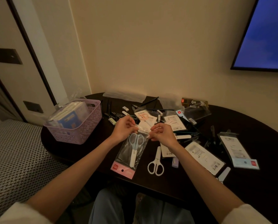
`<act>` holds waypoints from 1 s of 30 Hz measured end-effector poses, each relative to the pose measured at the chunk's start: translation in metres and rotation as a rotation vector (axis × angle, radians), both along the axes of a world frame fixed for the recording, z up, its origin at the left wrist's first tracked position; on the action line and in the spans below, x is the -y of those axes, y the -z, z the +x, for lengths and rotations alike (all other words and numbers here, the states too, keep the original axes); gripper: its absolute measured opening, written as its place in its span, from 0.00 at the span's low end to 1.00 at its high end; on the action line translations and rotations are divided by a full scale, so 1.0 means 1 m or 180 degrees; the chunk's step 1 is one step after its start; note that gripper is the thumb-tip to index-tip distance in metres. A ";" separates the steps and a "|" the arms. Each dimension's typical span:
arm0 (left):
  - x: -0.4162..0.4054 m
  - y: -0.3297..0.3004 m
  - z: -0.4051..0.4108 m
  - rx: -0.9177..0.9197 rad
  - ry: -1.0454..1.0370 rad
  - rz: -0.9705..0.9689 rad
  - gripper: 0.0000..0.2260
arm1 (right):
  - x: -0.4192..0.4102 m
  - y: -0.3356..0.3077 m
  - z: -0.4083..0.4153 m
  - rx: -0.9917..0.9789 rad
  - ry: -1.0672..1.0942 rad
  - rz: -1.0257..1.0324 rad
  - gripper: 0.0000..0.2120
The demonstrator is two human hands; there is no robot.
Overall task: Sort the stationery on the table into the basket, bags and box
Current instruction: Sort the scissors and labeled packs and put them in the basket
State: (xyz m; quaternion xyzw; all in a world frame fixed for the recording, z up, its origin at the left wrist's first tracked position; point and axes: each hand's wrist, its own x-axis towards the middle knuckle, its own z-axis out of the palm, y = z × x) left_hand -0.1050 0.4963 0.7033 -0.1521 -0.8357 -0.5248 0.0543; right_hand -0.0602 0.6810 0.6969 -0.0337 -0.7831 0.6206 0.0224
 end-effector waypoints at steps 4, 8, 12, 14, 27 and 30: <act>0.009 0.003 -0.001 0.0008 -0.0111 -0.0021 0.08 | -0.004 0.006 -0.003 -0.0031 0.0328 0.0173 0.07; 0.014 0.003 0.002 0.0042 -0.0189 0.0042 0.05 | -0.003 0.003 0.000 -0.0031 0.0295 0.0260 0.08; 0.021 -0.001 0.006 0.0019 -0.0292 0.0185 0.04 | 0.010 -0.006 0.008 0.0123 -0.0299 0.0158 0.13; 0.028 -0.007 0.009 -0.0058 -0.0365 0.0297 0.04 | 0.021 -0.010 0.009 0.0184 -0.0637 0.0130 0.13; 0.100 -0.065 0.025 -0.0785 -0.0486 0.0855 0.10 | 0.098 -0.097 -0.042 -0.1354 -0.1500 0.1774 0.01; 0.119 -0.072 0.028 -0.0777 -0.0399 0.1004 0.13 | 0.110 -0.114 -0.054 -0.1540 -0.1659 0.1933 0.01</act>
